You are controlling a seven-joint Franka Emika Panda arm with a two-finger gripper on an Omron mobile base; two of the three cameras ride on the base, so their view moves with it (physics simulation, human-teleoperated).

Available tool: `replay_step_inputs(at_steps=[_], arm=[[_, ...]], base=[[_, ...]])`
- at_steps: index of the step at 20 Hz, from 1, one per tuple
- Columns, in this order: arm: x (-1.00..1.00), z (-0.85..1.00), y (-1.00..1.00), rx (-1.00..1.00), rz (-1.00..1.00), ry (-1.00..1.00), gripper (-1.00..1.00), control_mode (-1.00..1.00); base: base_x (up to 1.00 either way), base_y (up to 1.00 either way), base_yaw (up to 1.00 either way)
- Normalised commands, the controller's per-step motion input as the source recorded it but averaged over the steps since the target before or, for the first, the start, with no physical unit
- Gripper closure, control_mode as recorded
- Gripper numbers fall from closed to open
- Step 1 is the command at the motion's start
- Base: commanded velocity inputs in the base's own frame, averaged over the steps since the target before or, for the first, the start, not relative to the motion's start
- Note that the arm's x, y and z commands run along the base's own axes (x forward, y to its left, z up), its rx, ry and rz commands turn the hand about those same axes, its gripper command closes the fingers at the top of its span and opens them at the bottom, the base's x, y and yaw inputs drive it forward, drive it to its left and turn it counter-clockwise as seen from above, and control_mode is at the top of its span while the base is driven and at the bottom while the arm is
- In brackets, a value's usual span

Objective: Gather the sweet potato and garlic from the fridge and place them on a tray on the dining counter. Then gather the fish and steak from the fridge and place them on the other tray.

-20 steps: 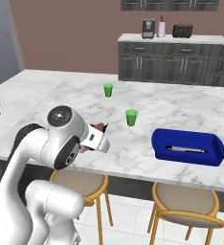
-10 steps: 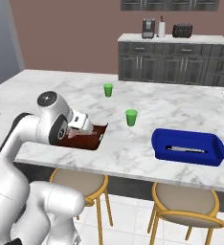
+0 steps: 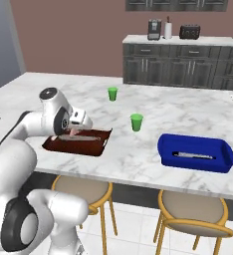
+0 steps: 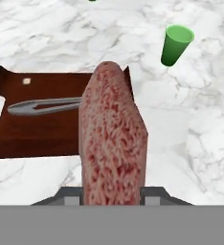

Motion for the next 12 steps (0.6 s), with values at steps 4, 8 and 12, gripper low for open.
replay_step_inputs(at_steps=[4, 8, 12], arm=[[0.58, -0.41, 0.16, -0.01, 0.04, 0.04, 1.0, -1.0], [0.53, -0.48, 0.03, -0.02, 0.03, 0.05, 1.0, -1.0], [0.37, -0.55, 0.0, -0.05, 0.03, 0.01, 1.0, -1.0]], base=[[0.0, 0.0, 0.0], [0.0, 0.0, 0.0], [0.0, 0.0, 0.0]])
